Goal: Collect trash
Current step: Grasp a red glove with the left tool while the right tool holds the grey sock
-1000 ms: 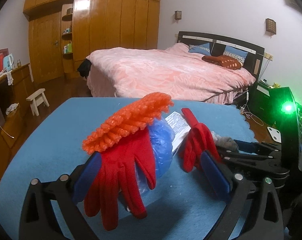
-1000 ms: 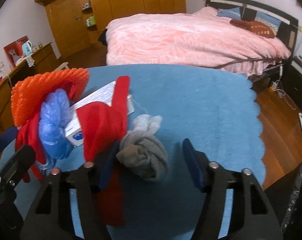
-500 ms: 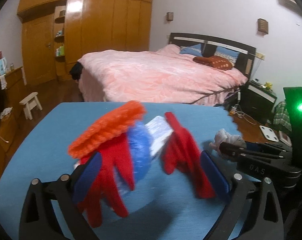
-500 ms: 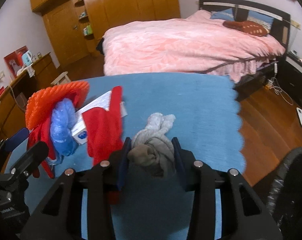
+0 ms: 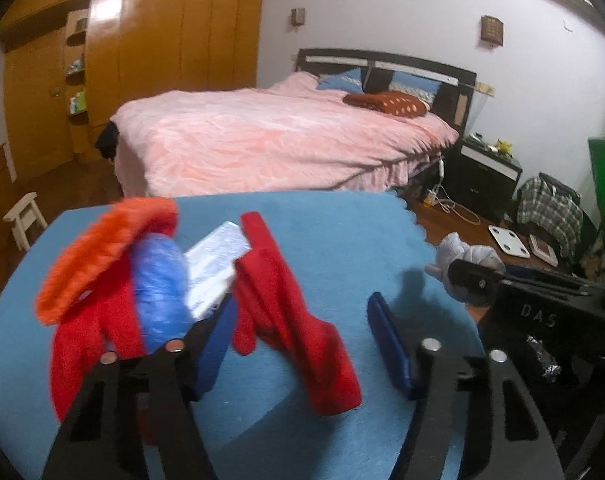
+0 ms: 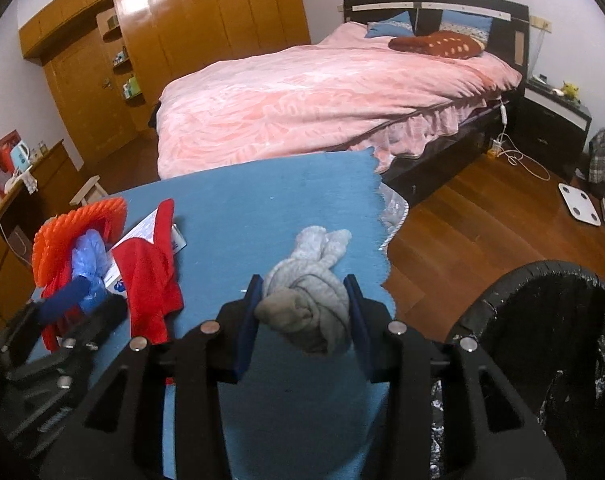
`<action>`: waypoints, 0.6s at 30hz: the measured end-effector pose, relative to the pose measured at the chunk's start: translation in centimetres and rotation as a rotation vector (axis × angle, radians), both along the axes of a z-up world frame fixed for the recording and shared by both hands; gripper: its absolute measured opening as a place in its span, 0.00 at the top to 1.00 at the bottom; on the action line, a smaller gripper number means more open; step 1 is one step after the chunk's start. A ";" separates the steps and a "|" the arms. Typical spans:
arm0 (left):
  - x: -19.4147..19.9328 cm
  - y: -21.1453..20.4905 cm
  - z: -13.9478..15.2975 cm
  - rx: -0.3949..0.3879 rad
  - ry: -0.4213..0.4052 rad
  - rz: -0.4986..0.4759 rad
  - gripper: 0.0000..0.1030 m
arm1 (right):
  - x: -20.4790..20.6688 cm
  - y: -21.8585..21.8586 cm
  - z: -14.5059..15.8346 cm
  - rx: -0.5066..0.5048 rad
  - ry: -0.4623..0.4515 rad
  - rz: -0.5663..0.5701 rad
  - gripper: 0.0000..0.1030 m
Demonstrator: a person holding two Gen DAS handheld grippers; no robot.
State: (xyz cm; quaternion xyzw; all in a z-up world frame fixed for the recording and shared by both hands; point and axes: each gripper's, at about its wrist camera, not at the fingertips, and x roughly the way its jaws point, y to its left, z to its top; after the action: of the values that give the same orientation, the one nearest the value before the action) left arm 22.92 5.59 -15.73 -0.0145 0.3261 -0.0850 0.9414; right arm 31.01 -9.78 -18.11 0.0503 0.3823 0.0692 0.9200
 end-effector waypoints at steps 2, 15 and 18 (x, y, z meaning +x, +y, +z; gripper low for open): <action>0.7 -0.2 -0.4 -0.001 0.021 -0.005 0.48 | -0.1 0.1 0.0 -0.005 -0.003 0.002 0.62; 4.1 -1.6 -3.4 0.050 0.142 0.011 0.50 | -0.1 0.5 -0.2 -0.013 0.003 0.013 0.62; 4.4 -1.8 -3.7 0.048 0.162 0.001 0.71 | -0.1 0.5 -0.3 -0.012 0.007 0.013 0.62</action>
State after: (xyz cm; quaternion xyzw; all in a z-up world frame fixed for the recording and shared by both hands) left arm 27.35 3.80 -19.41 0.0011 0.4031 -0.0755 0.9120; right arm 30.93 -9.30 -18.42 0.0426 0.3862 0.0728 0.9185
